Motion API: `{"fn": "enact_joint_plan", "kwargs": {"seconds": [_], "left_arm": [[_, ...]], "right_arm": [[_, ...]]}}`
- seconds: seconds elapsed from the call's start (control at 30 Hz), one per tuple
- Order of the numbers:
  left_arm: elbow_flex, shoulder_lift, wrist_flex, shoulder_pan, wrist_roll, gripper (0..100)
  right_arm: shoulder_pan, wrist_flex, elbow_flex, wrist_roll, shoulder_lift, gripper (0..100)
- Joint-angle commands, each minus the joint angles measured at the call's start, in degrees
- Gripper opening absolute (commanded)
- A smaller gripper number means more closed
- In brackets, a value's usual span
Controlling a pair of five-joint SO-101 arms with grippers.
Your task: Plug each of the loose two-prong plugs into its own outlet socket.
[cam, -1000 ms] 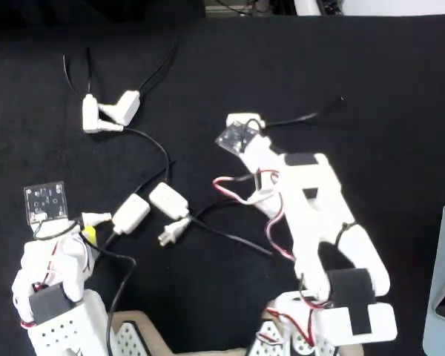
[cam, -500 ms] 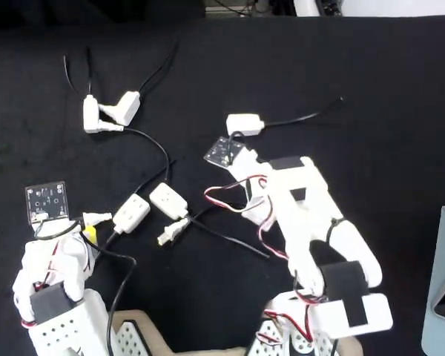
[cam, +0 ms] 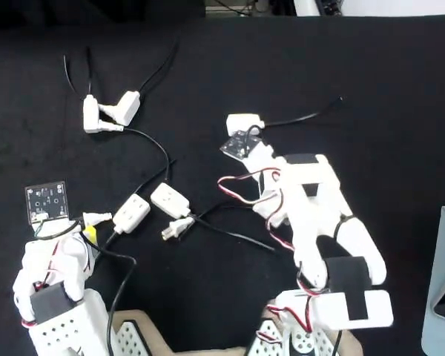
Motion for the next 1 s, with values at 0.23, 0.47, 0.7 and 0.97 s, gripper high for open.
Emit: {"fn": "enact_joint_plan", "kwargs": {"seconds": [0.23,0.47,0.7,0.97], "left_arm": [[-0.31,-0.44,0.00,0.04,-0.62,23],[-0.31,-0.44,0.00,0.04,-0.62,23],[-0.31,-0.44,0.09,0.04,-0.62,23],[-0.31,-0.44,0.09,0.04,-0.62,23]], "right_arm": [[1.05,6.68,-5.41,0.53,-2.95,13.2],[1.67,4.75,-6.11,0.53,0.31,12.8],[5.19,2.99,-7.96,0.53,1.45,12.7],[5.63,3.96,-8.40,3.34,1.36,12.7]]}}
